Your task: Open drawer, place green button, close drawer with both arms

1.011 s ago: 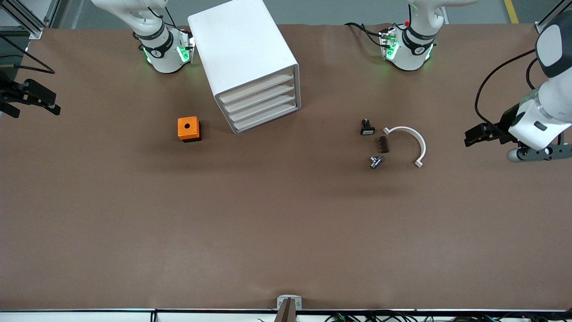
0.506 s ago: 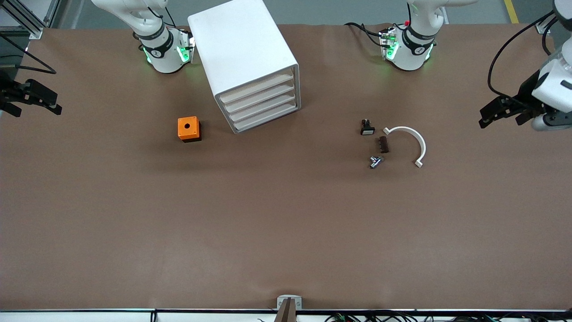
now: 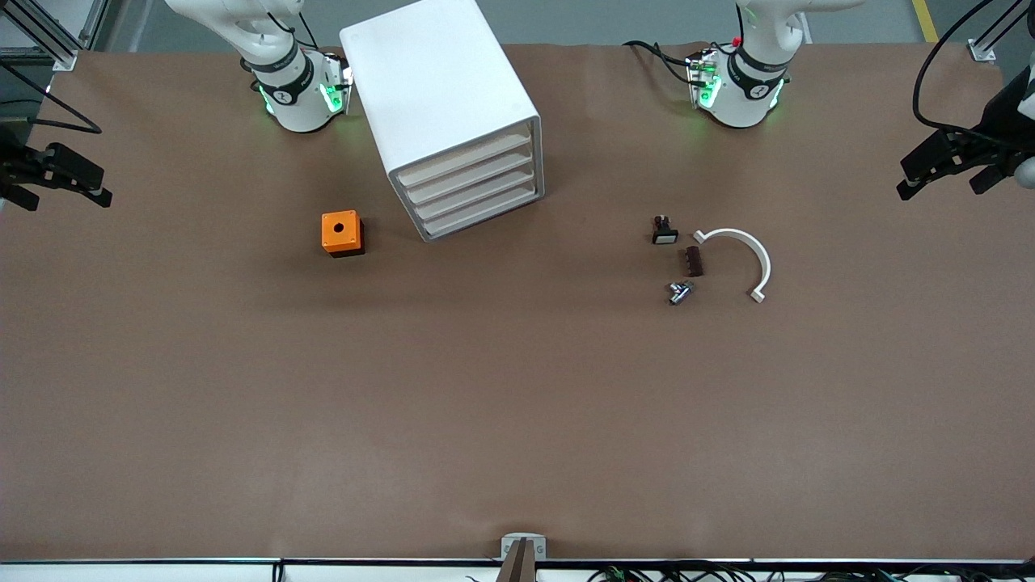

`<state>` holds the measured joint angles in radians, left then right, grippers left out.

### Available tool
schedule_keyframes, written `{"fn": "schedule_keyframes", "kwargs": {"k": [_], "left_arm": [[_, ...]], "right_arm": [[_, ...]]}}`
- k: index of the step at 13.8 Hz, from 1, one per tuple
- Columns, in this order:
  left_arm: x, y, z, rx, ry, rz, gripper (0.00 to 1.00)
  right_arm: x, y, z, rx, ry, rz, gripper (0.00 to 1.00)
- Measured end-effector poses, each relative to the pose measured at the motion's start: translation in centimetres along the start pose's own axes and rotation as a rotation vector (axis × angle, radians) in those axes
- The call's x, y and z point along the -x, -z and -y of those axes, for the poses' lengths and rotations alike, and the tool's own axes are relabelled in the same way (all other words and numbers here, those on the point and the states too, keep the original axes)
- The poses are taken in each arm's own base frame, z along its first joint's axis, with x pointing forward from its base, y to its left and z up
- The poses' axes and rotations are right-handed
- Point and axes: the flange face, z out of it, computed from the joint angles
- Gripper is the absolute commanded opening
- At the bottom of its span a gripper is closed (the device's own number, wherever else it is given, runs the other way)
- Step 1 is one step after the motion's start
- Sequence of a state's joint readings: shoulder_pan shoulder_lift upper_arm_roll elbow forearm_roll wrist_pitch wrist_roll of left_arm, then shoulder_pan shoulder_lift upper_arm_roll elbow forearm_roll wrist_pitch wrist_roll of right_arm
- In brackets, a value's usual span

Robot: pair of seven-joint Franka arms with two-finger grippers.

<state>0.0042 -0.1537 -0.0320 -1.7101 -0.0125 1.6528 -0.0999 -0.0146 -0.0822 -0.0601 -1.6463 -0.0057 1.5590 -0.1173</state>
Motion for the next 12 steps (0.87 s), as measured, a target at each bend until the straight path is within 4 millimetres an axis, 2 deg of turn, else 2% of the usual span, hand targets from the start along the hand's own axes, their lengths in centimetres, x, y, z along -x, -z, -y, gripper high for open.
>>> {"fn": "schedule_keyframes", "kwargs": {"k": [7, 12], "left_arm": [[-1.2, -1.4, -0.7, 0.0, -0.012, 0.023, 0.99], [-3.6, -2.2, -1.0, 0.002, -0.013, 0.025, 0.99]], "right_arm": [[-0.1, 0.0, 0.2, -0.031, -0.005, -0.008, 1.0], [-0.1, 0.2, 0.1, -0.032, -0.007, -0.01, 1.0]]}}
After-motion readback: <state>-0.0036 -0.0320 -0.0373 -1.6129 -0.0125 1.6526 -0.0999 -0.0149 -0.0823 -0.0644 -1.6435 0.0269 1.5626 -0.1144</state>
